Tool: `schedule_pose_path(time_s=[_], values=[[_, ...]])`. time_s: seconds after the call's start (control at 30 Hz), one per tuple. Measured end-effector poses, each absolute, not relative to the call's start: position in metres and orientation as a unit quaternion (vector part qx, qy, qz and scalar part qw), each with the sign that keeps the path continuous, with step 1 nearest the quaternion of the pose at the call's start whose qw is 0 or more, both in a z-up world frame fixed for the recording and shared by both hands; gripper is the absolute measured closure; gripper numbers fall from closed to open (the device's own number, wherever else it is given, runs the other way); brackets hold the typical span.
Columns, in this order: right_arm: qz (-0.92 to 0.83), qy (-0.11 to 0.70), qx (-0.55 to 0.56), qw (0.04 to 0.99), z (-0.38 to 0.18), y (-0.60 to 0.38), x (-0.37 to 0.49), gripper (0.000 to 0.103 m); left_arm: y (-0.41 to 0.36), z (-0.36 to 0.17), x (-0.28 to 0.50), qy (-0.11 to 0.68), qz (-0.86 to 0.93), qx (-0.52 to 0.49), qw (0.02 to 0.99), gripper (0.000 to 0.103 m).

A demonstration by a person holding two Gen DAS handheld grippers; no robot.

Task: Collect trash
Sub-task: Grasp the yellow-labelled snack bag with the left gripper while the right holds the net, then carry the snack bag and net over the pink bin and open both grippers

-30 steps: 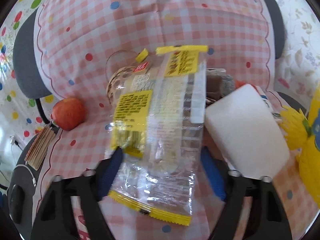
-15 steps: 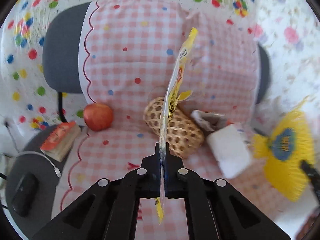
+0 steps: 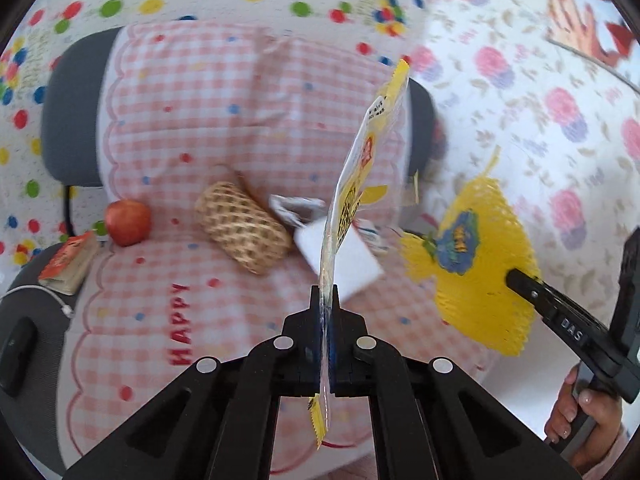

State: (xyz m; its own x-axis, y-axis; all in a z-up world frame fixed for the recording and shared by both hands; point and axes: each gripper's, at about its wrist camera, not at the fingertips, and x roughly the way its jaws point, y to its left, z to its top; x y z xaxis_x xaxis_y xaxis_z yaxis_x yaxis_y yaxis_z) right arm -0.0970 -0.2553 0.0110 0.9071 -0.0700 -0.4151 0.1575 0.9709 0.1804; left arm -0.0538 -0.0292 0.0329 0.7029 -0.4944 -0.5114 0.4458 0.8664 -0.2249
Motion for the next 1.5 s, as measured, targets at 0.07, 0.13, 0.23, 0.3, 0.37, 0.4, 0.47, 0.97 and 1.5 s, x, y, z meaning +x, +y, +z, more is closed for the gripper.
schedule_pose_path(time_s=[0.07, 0.13, 0.23, 0.3, 0.37, 0.4, 0.47, 0.97, 1.5], values=[[-0.066, 0.216, 0.106, 0.968, 0.006, -0.258, -0.106, 0.090, -0.042, 0.030, -0.062, 0.285, -0.268, -0.028, 0.920, 0.100], [-0.079, 0.223, 0.109, 0.965, 0.000, -0.264, -0.121, 0.090, -0.052, 0.027, -0.069, 0.285, -0.283, -0.023, 0.916, 0.100], [-0.103, 0.227, 0.108, 0.962, -0.004, -0.272, -0.141, 0.090, -0.069, 0.020, -0.079, 0.289, -0.304, -0.017, 0.907, 0.100], [-0.123, 0.227, 0.104, 0.960, -0.005, -0.277, -0.155, 0.090, -0.083, 0.013, -0.088, 0.292, -0.318, -0.009, 0.902, 0.100], [-0.139, 0.229, 0.105, 0.958, -0.006, -0.283, -0.168, 0.090, -0.099, 0.007, -0.097, 0.295, -0.340, 0.001, 0.893, 0.100], [-0.150, 0.230, 0.106, 0.956, -0.006, -0.288, -0.176, 0.090, -0.106, 0.004, -0.102, 0.297, -0.352, 0.005, 0.888, 0.100], [-0.168, 0.232, 0.105, 0.952, -0.006, -0.294, -0.190, 0.090, -0.122, -0.001, -0.112, 0.298, -0.376, 0.014, 0.877, 0.100], [-0.271, 0.307, 0.159, 0.899, -0.060, -0.322, -0.294, 0.090, -0.205, -0.048, -0.160, 0.367, -0.505, 0.093, 0.776, 0.100], [-0.288, 0.318, 0.213, 0.878, -0.089, -0.345, -0.318, 0.088, -0.251, -0.073, -0.188, 0.409, -0.532, 0.123, 0.731, 0.091]])
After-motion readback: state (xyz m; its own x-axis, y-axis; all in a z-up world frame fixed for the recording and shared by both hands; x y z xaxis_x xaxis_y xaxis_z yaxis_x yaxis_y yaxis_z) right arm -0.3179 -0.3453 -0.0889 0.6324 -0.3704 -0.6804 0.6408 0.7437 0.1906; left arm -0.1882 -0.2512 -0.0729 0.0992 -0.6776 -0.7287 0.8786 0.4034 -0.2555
